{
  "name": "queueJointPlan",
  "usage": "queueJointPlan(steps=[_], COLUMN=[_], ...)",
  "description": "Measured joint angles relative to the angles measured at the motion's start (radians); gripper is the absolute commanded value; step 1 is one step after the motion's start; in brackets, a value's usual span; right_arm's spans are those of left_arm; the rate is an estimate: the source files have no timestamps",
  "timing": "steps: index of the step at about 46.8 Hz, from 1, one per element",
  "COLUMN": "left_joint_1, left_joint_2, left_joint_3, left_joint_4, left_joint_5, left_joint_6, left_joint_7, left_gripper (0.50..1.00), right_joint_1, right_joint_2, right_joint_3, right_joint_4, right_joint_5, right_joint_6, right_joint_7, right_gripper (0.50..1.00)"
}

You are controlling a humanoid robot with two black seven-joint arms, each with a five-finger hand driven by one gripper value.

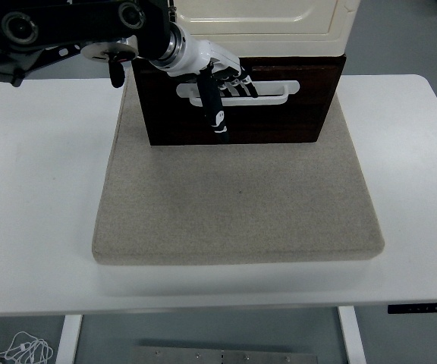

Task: Open the drawer under the combination cabinet

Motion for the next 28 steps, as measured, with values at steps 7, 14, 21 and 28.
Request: queueJointPlan(steps=[7, 14, 21, 28], left_joint_1=[0.003, 0.003, 0.001, -0.005], left_joint_2=[0.001, 0.002, 0.005, 0.008], left_joint_3=[-0.009, -0.013, -0.024, -0.034], left_joint_4=[0.0, 0.0, -0.005, -0.006], left_joint_5=[0.0, 0.0, -0.001, -0.002], left_joint_6=[-0.032, -0.067, -0.1, -0.121], left_joint_7=[-0.001, -0.001, -0.001, -0.002], left_gripper=[1.0, 1.0, 1.0, 1.0], right_joint_1=[0.0, 0.0, 0.0, 0.0], right_joint_2=[0.0, 0.0, 0.0, 0.0], right_joint_3=[0.0, 0.0, 0.0, 0.0], right_joint_4=[0.0, 0.0, 0.0, 0.0], right_joint_5=[0.0, 0.0, 0.0, 0.0], right_joint_6=[0.0, 0.0, 0.0, 0.0], right_joint_7=[0.0, 0.0, 0.0, 0.0], right_gripper=[0.926, 0.926, 0.926, 0.926])
